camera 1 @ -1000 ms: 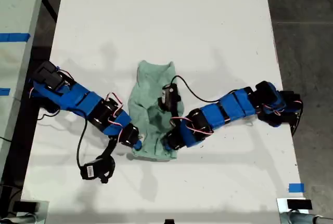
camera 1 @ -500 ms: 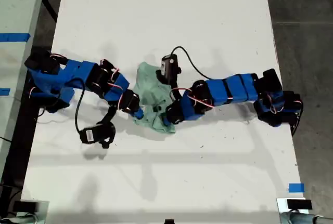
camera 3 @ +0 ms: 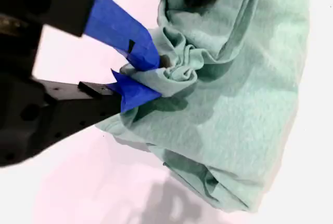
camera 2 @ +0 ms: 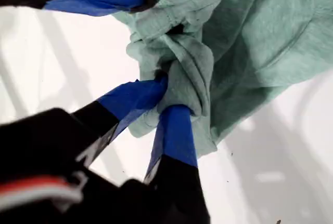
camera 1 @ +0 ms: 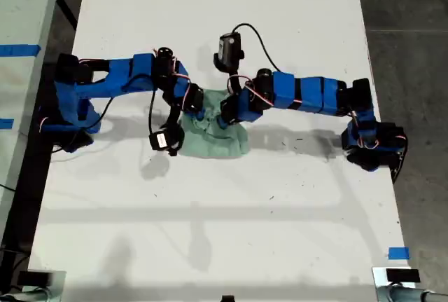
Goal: Fold tshirt
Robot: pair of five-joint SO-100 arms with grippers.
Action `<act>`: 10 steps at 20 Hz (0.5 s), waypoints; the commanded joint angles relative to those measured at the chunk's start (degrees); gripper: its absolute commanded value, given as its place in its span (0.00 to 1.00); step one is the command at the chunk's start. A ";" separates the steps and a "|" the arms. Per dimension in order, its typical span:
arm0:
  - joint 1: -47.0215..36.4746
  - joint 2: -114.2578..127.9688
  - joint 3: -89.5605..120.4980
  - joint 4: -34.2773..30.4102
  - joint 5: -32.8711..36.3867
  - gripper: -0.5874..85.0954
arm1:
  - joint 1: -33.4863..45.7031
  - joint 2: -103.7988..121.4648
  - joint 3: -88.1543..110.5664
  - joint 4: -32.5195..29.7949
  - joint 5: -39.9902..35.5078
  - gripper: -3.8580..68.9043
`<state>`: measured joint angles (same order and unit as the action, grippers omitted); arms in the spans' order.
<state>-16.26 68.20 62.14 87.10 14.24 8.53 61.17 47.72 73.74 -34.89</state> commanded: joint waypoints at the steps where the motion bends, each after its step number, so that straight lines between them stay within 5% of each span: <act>1: -1.85 2.29 -0.62 0.53 -0.53 0.01 | 2.46 5.01 -0.44 0.88 -1.14 0.04; 2: -2.55 3.52 -0.62 0.79 -1.05 0.09 | 3.43 5.19 -0.53 2.29 0.62 0.27; 3: -3.34 5.62 -0.18 0.62 -1.05 0.31 | 4.83 5.71 -0.79 4.22 0.88 0.45; 4: -4.83 7.91 0.09 1.23 -1.23 0.38 | 6.59 6.86 -0.79 5.80 0.00 0.60; 10: -20.39 29.18 3.69 7.21 0.79 0.43 | 17.84 24.26 8.53 14.06 -5.19 0.47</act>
<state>-32.61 87.10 64.86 93.52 14.06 23.55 73.65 52.12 87.10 -38.32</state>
